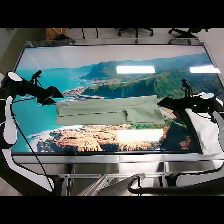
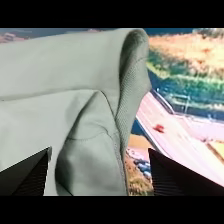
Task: Fold the shirts.
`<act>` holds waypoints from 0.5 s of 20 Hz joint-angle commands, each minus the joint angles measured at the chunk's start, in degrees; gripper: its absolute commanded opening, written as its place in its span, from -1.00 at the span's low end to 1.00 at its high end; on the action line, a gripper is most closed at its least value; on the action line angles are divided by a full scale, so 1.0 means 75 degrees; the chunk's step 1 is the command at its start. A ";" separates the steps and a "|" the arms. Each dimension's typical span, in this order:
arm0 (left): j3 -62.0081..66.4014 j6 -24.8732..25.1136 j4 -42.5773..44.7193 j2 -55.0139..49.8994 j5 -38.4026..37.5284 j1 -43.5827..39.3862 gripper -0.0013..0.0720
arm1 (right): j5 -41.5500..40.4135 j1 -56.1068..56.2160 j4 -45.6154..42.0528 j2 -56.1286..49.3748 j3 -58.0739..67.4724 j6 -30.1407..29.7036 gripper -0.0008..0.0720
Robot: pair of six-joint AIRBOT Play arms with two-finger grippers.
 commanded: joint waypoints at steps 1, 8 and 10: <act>0.0449 -0.0125 -0.0326 0.0128 -0.0353 -0.0050 0.88 | 0.0207 -0.0023 -0.0108 -0.0446 0.0032 0.0251 0.96; 0.0449 -0.0119 -0.1343 0.0323 -0.0300 -0.0469 0.81 | 0.0839 0.0358 0.0699 -0.1058 0.0035 0.0160 0.95; 0.0449 -0.0117 -0.1341 0.0315 -0.0224 -0.0801 0.81 | 0.0705 0.0545 0.0699 -0.1099 0.0047 0.0146 -0.03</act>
